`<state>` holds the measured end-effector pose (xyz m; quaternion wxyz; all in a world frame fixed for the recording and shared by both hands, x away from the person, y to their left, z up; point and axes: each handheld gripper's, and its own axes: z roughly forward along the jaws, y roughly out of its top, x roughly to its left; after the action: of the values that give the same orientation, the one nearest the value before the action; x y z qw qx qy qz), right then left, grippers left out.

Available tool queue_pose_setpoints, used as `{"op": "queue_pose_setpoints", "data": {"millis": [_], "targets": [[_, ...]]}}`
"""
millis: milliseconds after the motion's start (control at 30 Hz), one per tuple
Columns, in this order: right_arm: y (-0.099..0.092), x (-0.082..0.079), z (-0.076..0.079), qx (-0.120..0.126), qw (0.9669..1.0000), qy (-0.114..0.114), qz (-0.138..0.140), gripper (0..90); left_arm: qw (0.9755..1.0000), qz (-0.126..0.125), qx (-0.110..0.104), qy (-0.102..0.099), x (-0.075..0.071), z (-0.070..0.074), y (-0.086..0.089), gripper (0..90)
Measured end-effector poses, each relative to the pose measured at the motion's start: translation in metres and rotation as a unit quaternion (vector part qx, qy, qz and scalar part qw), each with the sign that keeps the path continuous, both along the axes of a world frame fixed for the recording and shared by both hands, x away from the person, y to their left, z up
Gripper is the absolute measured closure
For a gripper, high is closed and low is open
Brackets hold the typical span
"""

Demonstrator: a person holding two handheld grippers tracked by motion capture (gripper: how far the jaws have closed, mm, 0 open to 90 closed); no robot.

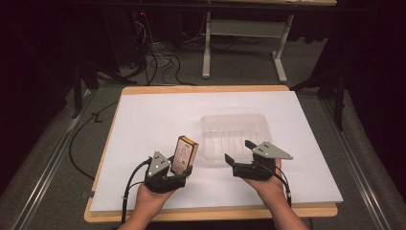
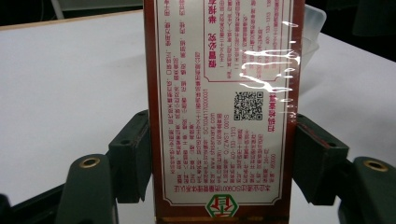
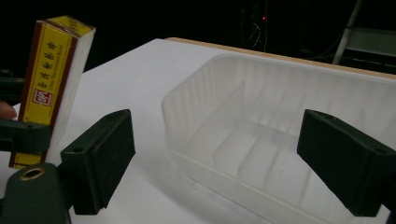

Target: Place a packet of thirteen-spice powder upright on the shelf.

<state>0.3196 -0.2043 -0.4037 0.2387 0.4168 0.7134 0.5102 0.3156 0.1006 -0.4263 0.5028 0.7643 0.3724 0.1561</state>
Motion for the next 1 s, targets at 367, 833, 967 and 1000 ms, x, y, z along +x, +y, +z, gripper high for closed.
{"op": "queue_pose_setpoints", "data": {"millis": [367,833,967,1000], "targets": [[0.022,0.001,0.009,0.014,0.9995,-0.008,0.028,11.4,1.0,-0.003,-0.006,0.0,-0.005,0.0,-0.008,32.8],[0.01,-0.017,0.011,0.048,0.9979,0.0,0.044,15.1,0.9999,-0.015,0.006,-0.006,-0.01,-0.002,-0.052,32.8],[0.01,-0.018,0.009,0.057,0.9971,0.01,0.049,16.1,0.9994,-0.023,0.018,-0.018,-0.017,-0.003,-0.06,32.8],[0.012,-0.019,0.009,0.062,0.9966,0.011,0.053,16.6,0.9994,-0.023,0.02,-0.019,-0.018,-0.004,-0.062,32.8]]}}
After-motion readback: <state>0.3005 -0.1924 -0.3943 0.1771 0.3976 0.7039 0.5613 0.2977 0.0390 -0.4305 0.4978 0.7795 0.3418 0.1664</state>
